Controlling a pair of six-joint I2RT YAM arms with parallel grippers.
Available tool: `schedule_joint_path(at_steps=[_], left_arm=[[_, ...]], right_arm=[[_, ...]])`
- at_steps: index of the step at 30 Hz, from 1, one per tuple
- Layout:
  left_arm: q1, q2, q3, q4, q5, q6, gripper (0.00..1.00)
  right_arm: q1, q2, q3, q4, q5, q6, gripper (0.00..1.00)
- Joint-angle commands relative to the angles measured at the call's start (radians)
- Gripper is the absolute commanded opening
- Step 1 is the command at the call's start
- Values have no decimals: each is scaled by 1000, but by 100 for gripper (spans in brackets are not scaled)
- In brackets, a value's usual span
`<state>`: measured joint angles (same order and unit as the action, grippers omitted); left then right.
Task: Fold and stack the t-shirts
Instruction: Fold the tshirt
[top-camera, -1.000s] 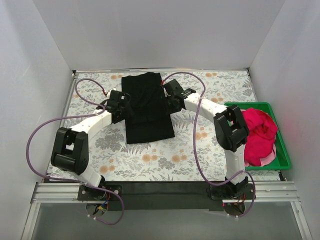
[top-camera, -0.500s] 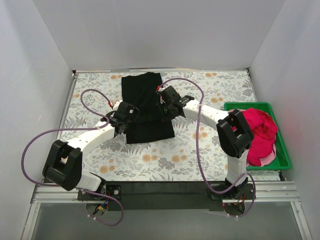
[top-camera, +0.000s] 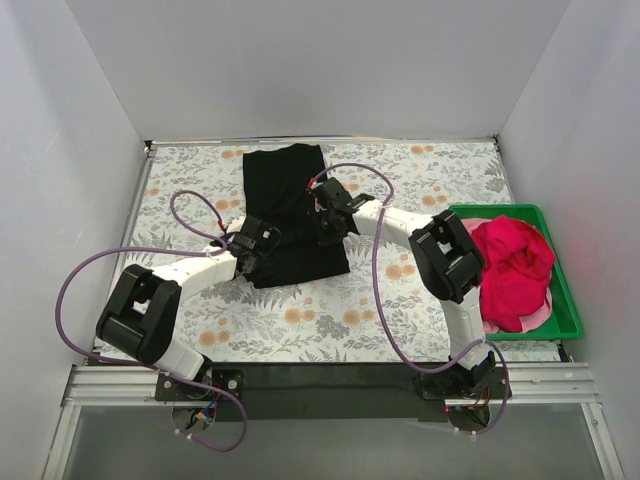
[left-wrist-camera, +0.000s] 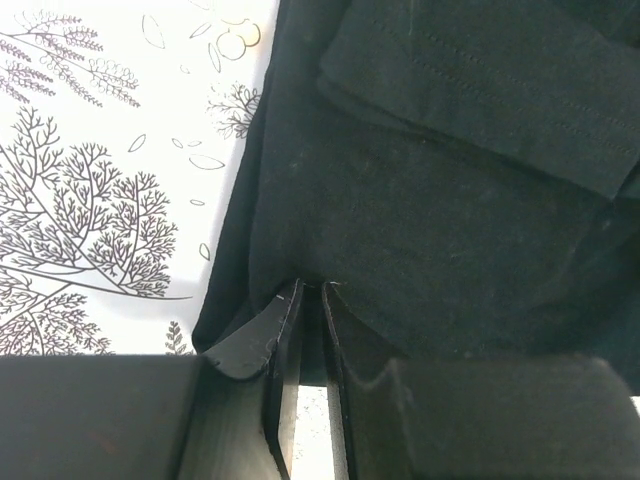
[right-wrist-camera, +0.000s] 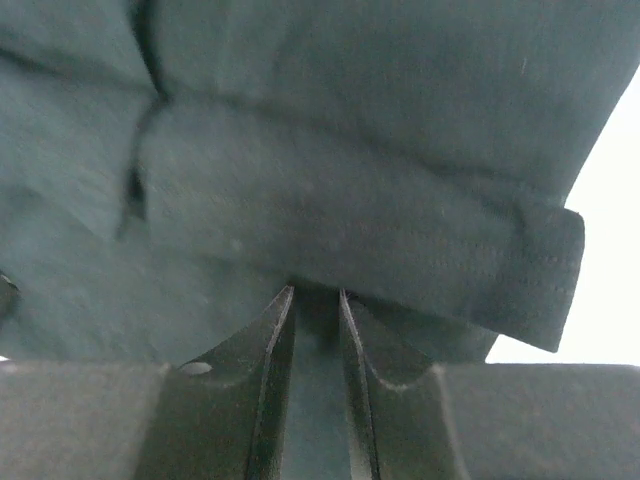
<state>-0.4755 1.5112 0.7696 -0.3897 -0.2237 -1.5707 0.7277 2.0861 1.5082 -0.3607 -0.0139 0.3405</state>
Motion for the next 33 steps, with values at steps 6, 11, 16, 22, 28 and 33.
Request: schedule_joint_path(at_steps=[6,11,16,22,28,33], left_arm=[[3,15,-64,0,-23,-3,15],[3,1,-70,-12,-17,5,15],[3,-22,-41,-32,-16,3,16],[3,-49,65,-78,-23,3,20],[37,-23,168,-48,-23,66,22],[55,96,246,-41,-6,95,22]], right_arm=[[-43,92,191,42,9,-20,27],[-82,170,335,42,9,-47,29],[-112,154,409,40,9,-70,33],[-123,-6,307,43,2,-110,39],[-145,-188,86,58,-55,-83,39],[-146,-284,-92,92,-78,-57,39]])
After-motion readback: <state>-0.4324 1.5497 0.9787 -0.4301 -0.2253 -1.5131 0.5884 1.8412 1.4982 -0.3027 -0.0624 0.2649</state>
